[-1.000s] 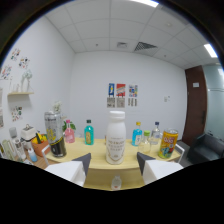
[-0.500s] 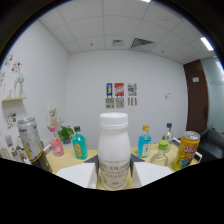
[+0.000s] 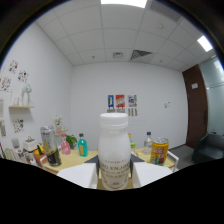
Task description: Make me a cup of Mount Fuji.
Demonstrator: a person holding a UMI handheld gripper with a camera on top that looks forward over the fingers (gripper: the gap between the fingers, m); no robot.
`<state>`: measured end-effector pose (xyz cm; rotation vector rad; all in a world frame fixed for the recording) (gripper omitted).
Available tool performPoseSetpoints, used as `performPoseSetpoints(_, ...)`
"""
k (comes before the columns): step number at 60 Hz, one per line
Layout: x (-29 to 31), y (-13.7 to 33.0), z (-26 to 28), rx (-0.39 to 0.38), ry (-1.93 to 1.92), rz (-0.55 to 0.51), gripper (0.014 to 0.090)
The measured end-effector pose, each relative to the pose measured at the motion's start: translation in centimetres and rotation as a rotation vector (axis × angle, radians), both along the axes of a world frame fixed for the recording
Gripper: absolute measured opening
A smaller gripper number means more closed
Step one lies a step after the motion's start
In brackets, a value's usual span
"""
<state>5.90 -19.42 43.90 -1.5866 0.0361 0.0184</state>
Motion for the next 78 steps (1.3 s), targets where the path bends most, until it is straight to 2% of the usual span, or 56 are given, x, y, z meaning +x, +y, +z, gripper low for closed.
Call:
performPoseSetpoints(18, 4.7, -3.5, -21.1, -0.244, 0.044, -0.054, 0.0476)
performPoseSetpoints(23, 5.7, -3.6, -25.7, -0.306, 0.043, -0.078, 0.0476)
performPoseSetpoints(29, 6.1, -3.3, -28.3, -0.34, -0.041, -0.075, 0.0475)
performPoseSetpoints(35, 6.2, -2.6, -29.8, -0.372, -0.269, -0.034, 0.0474)
performPoseSetpoints(42, 5.5, -2.2, -31.2, -0.396, -0.583, 0.068, 0.0479)
performPoseSetpoints(51, 5.6, -1.8, -31.9, -0.397, -0.938, 0.166, 0.0478)
performPoseSetpoints(67, 6.4, -0.9, -31.3, -0.347, -1.481, 0.267, 0.0475)
performPoseSetpoints(78, 6.5, -0.2, -30.8, -0.326, -1.757, 0.291, 0.0476)
